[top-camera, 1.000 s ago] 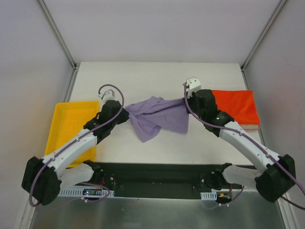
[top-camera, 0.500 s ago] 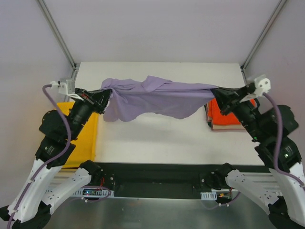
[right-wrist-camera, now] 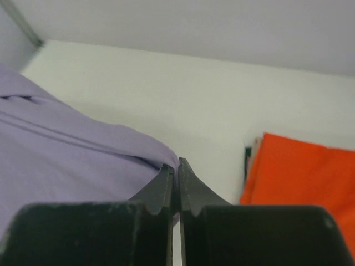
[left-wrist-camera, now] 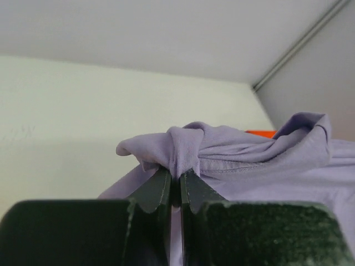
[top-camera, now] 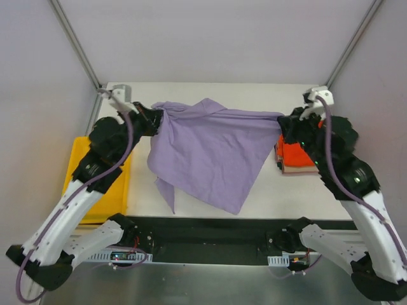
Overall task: Fold and stack the t-shirts
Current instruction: Flatten out the tshirt
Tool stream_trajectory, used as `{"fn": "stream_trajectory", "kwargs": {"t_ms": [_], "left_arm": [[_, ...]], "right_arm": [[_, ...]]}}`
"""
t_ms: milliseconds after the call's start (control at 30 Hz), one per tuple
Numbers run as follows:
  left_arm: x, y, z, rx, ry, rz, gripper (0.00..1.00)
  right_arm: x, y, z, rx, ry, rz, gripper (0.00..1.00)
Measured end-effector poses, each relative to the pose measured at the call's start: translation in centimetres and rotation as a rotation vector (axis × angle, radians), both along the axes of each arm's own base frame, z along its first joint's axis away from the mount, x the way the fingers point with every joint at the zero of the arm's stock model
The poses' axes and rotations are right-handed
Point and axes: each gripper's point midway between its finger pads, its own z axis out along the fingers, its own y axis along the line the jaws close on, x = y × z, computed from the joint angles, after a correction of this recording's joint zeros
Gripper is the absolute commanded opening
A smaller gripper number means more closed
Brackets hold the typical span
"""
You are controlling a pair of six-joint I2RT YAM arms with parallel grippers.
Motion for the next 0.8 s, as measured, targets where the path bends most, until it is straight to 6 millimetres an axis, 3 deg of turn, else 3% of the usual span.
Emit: {"fn": "stream_trajectory", "kwargs": {"t_ms": [33, 67, 133, 167, 200, 267, 333, 400, 500, 600, 700, 800], "left_arm": [[1.6, -0.6, -2.1, 0.024, 0.061, 0.022, 0.09], [2.8, -1.0, -3.9, 0.048, 0.109, 0.037, 0.24], [5.9, -2.8, -9.3, 0.113, 0.252, 0.048, 0.65], [7.0, -3.4, -11.5, 0.143, 0.305, 0.049, 0.99], [8.2, -4.2, -14.5, 0.171, 0.38, 0.047, 0.99], [9.7, -5.6, -20.1, 0.223, 0.521, 0.021, 0.99], [10.5, -6.5, -25.0, 0.271, 0.653, -0.012, 0.99], [10.3, -6.6, -27.7, 0.287, 0.738, -0.035, 0.99], [9.9, -6.0, -27.2, 0.273, 0.751, -0.034, 0.99], [9.1, -5.1, -24.3, 0.229, 0.679, -0.02, 0.99], [6.7, -3.5, -22.1, 0.177, 0.622, 0.01, 0.99], [3.8, -1.6, -22.2, 0.129, 0.608, 0.051, 0.99]], "right_arm": [[1.6, -0.3, -1.9, -0.028, 0.054, -0.05, 0.04], [3.0, -0.7, -3.7, -0.051, 0.104, -0.089, 0.07], [6.8, -2.3, -9.4, -0.106, 0.264, -0.194, 0.12], [8.2, -3.0, -11.8, -0.129, 0.329, -0.23, 0.19], [9.7, -3.8, -14.7, -0.158, 0.41, -0.269, 0.3], [12.2, -5.1, -20.4, -0.203, 0.565, -0.333, 0.63], [13.8, -6.3, -26.0, -0.26, 0.726, -0.38, 0.77], [14.2, -7.2, -29.7, -0.3, 0.841, -0.415, 0.98], [13.8, -7.4, -30.6, -0.321, 0.881, -0.423, 0.96], [13.7, -6.6, -28.2, -0.298, 0.805, -0.406, 0.96], [11.8, -5.6, -24.9, -0.214, 0.693, -0.365, 0.96], [9.2, -4.3, -23.5, -0.136, 0.61, -0.298, 0.96]]}}
